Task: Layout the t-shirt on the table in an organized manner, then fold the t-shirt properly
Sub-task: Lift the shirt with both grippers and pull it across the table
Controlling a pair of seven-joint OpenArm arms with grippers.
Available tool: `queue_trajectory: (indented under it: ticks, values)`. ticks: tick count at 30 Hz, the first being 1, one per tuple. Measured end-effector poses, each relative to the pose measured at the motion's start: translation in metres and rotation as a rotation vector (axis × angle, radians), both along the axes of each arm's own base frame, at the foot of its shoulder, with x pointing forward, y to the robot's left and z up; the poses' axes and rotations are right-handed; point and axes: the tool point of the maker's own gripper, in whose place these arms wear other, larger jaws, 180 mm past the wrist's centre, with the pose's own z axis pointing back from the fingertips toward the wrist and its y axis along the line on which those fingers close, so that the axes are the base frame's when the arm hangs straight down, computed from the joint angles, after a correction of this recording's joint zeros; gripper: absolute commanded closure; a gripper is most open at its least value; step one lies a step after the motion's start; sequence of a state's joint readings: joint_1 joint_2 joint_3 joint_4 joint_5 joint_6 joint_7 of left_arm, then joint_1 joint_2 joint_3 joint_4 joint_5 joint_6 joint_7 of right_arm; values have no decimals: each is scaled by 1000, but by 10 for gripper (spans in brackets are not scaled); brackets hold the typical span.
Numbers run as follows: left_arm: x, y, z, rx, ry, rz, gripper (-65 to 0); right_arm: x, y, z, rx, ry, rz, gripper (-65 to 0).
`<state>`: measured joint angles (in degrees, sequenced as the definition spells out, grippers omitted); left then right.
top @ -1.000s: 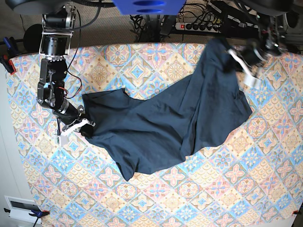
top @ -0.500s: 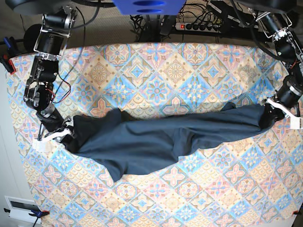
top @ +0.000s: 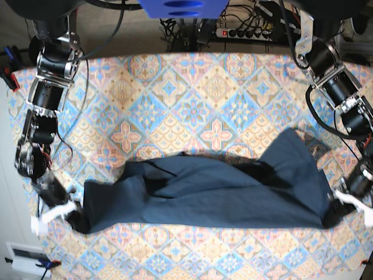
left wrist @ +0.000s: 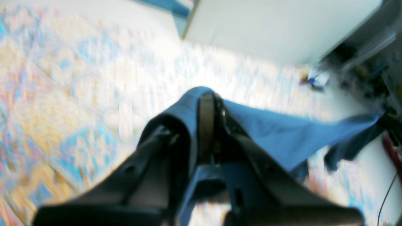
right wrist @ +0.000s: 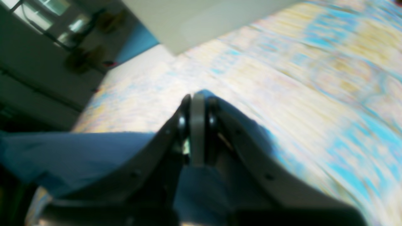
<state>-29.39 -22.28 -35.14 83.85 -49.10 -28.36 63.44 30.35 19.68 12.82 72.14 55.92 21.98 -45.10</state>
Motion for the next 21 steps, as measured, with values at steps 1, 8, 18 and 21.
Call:
queue_trajectory:
  ticks: [1,8,18,21]
  values:
    - [10,1,11,-8,-17,-3,0,6,1,16,0,-39,12,0]
    - [74,-23,107,24,-135,-61,0,49,-32,91,65,-130,-62,0]
    - [94,-51,178,19,-250,-120,0,62,-45,201,55,-311,-78,0]
    - [92,-46,181,16,-257,-112,0,56,-58,206,24,-320,-91,0]
